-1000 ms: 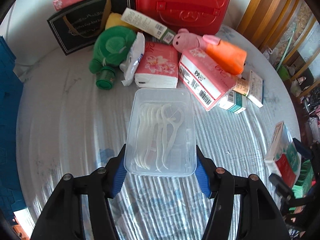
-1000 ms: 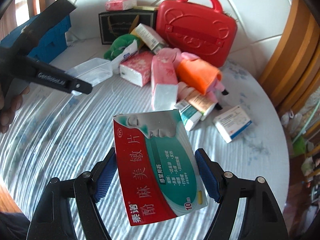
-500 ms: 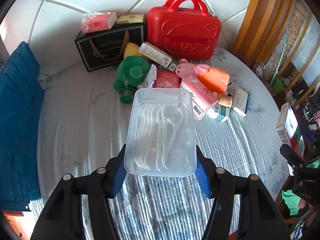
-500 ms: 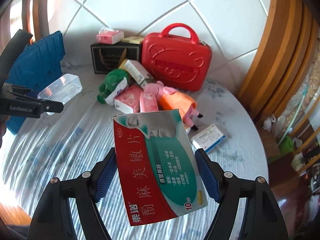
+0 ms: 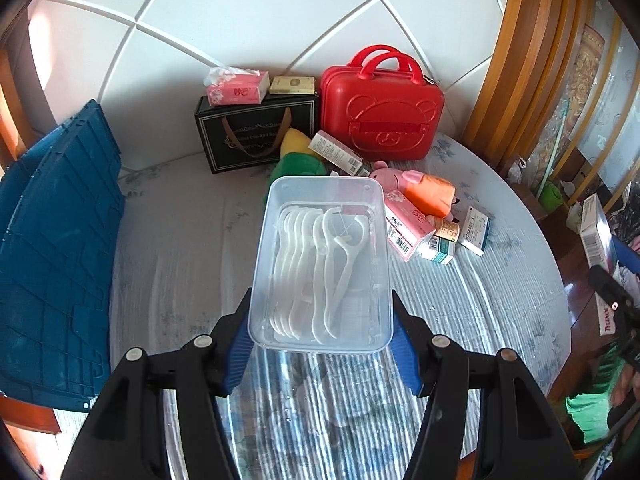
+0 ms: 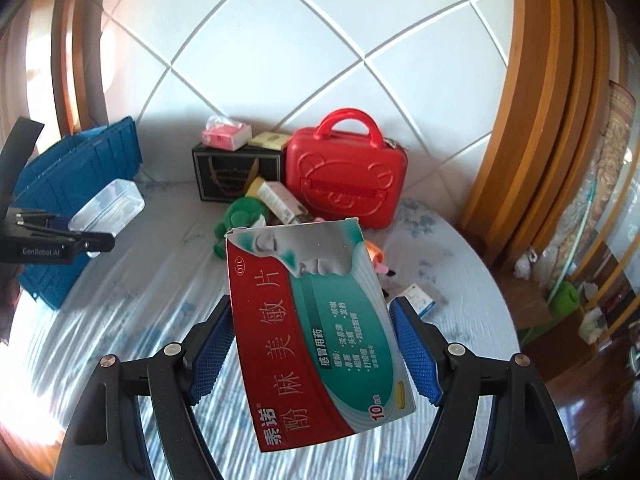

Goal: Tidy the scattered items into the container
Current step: 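Lift the floss box and medicine box and carry both over the blue box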

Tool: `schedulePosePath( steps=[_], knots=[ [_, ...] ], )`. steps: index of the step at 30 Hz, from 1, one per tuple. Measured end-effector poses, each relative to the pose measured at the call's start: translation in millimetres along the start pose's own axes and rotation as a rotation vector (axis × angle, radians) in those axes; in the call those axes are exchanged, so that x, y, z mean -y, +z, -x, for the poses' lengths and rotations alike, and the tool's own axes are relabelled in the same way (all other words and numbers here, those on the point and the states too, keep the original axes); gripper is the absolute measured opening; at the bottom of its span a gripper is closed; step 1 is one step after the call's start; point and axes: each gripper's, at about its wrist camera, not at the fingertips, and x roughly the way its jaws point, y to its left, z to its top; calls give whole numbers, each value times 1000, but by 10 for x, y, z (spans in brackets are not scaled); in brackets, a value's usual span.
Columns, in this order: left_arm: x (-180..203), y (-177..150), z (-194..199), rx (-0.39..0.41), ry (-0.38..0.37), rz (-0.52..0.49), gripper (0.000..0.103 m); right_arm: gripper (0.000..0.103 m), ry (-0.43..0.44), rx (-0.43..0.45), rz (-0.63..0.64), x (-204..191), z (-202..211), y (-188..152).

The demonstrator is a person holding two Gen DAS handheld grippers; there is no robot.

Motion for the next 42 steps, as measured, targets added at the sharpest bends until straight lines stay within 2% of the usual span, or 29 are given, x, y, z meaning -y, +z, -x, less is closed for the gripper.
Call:
schedulePosePath(
  steps=[10, 25, 33, 42],
  knots=[
    [-428, 50, 314, 51, -22, -26, 59, 77, -45, 80, -5, -338, 263, 251],
    [-1586, 15, 645, 82, -131, -99, 59, 77, -178, 125, -28, -1623, 522, 571],
    [-2199, -13, 827, 115, -137, -90, 59, 77, -178, 150, -29, -2300, 521, 694],
    [-2947, -96, 1065, 154, -105, -37, 59, 77, -115, 173, 1, -3057, 490, 840]
  ],
)
